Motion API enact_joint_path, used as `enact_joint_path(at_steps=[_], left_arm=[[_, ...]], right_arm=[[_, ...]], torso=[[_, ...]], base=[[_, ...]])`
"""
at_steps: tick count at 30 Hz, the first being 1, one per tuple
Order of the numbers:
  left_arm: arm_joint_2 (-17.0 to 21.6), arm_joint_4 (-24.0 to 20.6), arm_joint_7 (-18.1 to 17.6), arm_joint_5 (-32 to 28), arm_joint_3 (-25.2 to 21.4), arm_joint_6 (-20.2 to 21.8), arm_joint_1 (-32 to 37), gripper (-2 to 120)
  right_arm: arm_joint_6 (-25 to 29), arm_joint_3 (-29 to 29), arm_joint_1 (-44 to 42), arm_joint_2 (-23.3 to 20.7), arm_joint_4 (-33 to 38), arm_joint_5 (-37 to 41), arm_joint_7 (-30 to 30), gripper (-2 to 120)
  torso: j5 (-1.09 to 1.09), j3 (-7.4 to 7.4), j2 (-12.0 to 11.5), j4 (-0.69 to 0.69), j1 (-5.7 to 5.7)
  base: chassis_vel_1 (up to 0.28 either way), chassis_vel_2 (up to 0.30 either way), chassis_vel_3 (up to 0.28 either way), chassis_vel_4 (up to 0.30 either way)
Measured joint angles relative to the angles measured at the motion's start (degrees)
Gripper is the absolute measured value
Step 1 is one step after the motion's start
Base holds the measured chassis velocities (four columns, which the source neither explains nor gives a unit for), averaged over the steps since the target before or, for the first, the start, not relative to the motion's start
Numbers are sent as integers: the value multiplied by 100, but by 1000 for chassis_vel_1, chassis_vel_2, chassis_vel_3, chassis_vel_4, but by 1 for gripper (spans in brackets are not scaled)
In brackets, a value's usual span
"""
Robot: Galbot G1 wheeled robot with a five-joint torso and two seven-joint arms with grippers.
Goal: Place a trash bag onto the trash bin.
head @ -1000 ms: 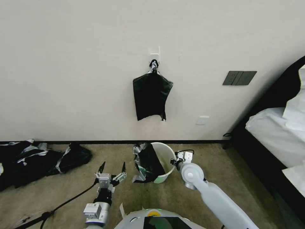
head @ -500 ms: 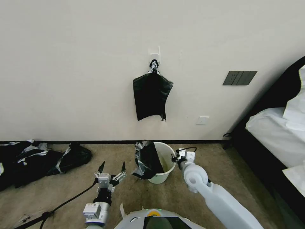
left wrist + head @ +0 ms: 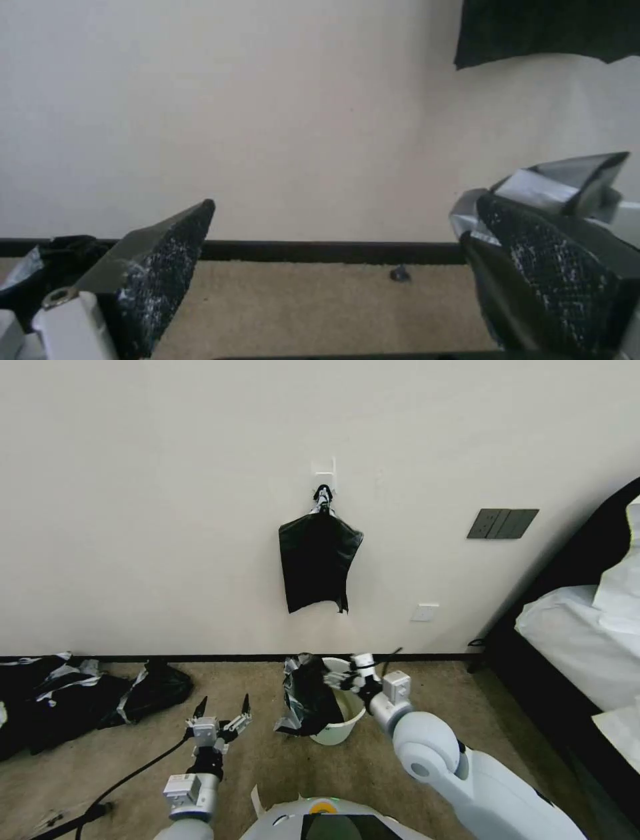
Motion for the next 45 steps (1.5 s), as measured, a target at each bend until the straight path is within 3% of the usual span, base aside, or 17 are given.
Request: enact_joint_path(at_steps=[3,11,17,22,27,28,32,45], left_arm=[[-44,-3,-14,-5,-25,63,-49,100],[-61,27,-36,-28,-107,129,-118,100],[-66,111,-44,-29,-87,163,-186,100],[-50,139,-46,-30,-60,213,-240,100],[-49,140,-47,-28,-37,219,-240,100],[-41,140,-47,-28,-27,216,-230,100],[-29,140,-51,-49,16,189,-244,100],[16,140,-61,-63,124,245,-332,100]], right_arm=[[-210,-423,369,311,-210,112,-96,100],[-545,-1025,434,549,-346,242,75,100],[-532,-1050,528,1000,-675,580,292,100],[-548,-1253,638,1265,-979,375,363,99],[-556,-1412,696,1369,-1283,14,368,86],[-556,-1435,712,1379,-1394,-101,396,78],[-557,-1479,735,1326,-1470,-318,419,64],[-556,-1511,774,1225,-1450,-466,433,21]], torso=[[-1,0,0,2,0],[-1,0,0,-1,0],[-1,0,0,0,0],[0,0,0,0,0],[0,0,0,1,0],[0,0,0,0,0],[0,0,0,0,0],[1,0,0,1,0]], base=[[0,0,0,0],[0,0,0,0],[0,0,0,0],[0,0,0,0],[0,0,0,0],[0,0,0,0],[0,0,0,0],[0,0,0,0]])
